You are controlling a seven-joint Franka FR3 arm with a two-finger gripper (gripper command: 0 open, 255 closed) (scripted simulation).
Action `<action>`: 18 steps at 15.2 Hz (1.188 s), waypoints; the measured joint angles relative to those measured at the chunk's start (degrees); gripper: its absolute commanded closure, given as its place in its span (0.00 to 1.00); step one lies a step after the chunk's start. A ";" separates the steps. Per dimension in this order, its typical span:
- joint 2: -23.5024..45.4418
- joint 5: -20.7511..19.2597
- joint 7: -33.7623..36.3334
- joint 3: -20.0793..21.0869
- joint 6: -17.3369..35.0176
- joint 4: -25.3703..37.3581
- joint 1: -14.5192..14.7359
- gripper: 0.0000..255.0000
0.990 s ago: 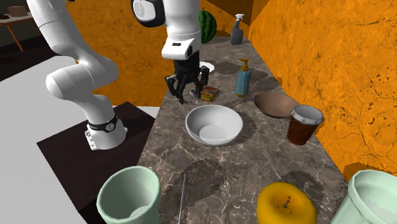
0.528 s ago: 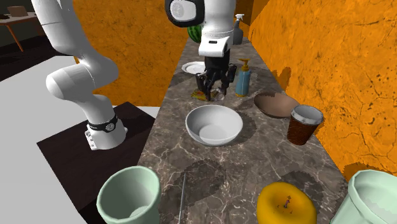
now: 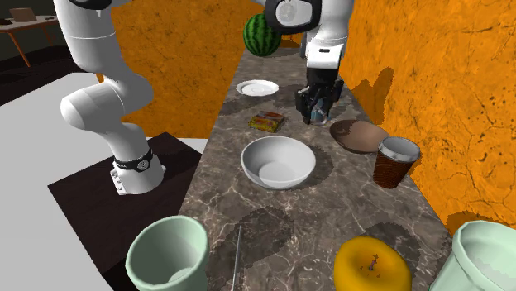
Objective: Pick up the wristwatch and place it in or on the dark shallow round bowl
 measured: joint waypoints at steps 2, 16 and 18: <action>4.42 -2.18 2.40 0.43 -0.91 5.00 1.59 1.00; 36.11 -13.51 10.29 -1.77 -15.72 50.49 17.01 1.00; 35.91 -13.50 10.42 -1.76 -14.07 48.58 16.68 1.00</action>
